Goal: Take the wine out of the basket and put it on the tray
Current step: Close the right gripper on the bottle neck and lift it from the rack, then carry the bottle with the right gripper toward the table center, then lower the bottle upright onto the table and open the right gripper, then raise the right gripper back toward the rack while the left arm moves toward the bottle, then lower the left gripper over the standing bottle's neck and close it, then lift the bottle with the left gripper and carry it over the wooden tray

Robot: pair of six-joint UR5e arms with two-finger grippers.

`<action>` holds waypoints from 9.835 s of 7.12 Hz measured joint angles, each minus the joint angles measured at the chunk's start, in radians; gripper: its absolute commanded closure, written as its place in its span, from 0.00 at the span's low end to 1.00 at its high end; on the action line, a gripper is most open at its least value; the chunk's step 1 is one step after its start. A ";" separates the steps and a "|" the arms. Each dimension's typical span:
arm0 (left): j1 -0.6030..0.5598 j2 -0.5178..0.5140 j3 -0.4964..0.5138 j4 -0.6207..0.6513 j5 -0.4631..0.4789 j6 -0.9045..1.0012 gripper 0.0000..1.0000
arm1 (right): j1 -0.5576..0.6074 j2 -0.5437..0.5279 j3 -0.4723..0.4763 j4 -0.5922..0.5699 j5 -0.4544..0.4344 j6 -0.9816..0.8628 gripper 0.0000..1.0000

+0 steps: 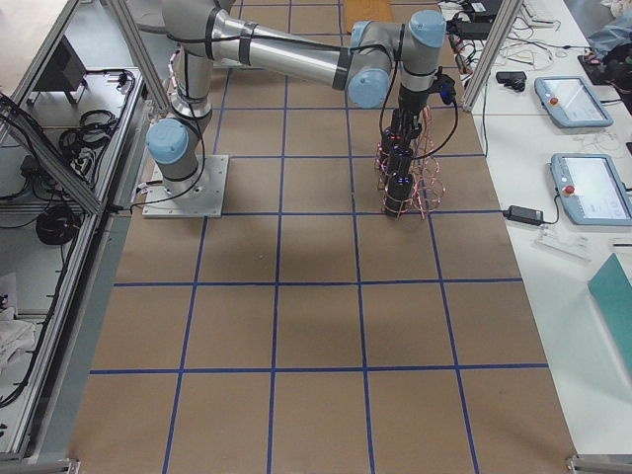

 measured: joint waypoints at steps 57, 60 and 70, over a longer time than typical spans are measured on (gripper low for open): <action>-0.440 -0.202 -0.032 0.148 -0.067 -0.299 0.93 | 0.245 -0.427 0.219 0.229 -0.014 0.334 0.00; -0.439 -0.203 -0.031 0.147 -0.068 -0.286 1.00 | 0.246 -0.427 0.219 0.230 -0.015 0.332 0.00; 0.110 -0.225 0.236 -0.066 -0.065 0.234 1.00 | 0.246 -0.427 0.220 0.231 -0.015 0.331 0.00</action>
